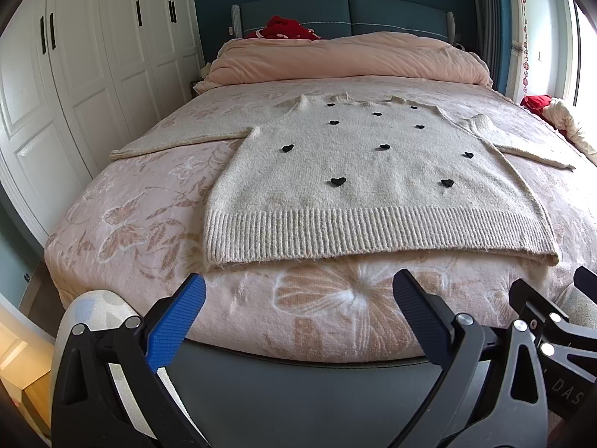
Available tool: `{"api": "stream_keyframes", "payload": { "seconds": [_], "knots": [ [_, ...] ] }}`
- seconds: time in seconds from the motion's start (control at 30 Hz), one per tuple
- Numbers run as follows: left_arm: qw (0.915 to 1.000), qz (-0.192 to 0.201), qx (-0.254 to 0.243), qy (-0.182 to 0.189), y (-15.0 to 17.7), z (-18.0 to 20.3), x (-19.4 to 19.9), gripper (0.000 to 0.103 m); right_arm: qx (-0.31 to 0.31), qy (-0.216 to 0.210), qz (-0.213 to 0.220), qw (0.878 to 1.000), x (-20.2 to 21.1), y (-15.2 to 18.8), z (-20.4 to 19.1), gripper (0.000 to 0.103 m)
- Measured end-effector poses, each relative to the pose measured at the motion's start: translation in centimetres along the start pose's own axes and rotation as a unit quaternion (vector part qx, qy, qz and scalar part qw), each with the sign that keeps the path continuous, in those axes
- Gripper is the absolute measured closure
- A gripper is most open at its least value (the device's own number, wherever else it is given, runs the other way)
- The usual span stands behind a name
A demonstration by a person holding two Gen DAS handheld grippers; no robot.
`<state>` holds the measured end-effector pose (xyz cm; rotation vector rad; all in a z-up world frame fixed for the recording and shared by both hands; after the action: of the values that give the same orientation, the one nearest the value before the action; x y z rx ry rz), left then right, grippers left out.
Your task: Fold small clothes
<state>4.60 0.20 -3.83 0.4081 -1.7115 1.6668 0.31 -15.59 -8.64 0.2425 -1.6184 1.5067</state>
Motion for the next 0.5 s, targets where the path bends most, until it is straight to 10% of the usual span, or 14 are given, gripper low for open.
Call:
{"api": "stream_keyframes", "payload": {
  "seconds": [0.5],
  "knots": [
    [1.0000, 0.000, -0.001, 0.000, 0.14, 0.07, -0.04, 0.005, 0.000, 0.001, -0.001, 1.000, -0.08, 0.02, 0.06, 0.005]
  ]
}}
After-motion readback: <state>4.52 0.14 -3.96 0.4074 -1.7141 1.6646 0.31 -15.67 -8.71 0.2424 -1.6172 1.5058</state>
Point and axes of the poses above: each gripper's, at about its wrist camera, not at the fingertips, and x roughly against the way its jaws point, z to its right, y to its underside, the point moved 6 cm from there along -x, roughly the way its jaws point, and after that the axes turned 14 degrees about y, right-handed, at the moved point
